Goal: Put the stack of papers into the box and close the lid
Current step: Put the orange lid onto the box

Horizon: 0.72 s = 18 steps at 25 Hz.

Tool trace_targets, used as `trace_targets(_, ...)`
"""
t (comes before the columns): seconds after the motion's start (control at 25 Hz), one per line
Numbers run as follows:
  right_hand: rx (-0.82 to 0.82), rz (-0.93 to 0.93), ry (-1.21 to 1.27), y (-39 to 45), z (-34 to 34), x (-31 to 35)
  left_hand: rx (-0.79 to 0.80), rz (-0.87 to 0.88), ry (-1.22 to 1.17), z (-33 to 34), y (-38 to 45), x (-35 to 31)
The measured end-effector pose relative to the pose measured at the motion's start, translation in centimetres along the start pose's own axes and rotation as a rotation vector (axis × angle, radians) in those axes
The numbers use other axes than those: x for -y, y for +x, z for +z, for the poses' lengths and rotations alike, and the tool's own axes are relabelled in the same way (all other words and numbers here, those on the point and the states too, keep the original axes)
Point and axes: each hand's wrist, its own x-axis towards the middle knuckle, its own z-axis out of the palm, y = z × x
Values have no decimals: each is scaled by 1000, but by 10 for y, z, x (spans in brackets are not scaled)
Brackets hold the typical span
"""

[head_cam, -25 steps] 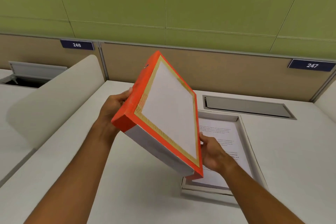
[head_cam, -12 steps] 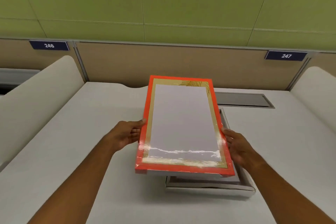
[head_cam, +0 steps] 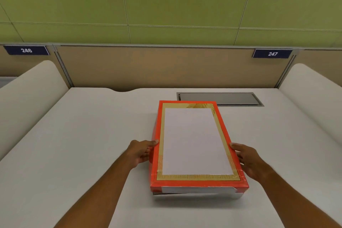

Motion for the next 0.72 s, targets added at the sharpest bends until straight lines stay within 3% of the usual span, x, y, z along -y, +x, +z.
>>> trace_targets(0.52,12,246,-291,17,-9,12,-38,-105,100,12,-1,0)
trace_targets(0.72,-48,120,-371,27,-5,24,-135,-35,128,16,5,-7)
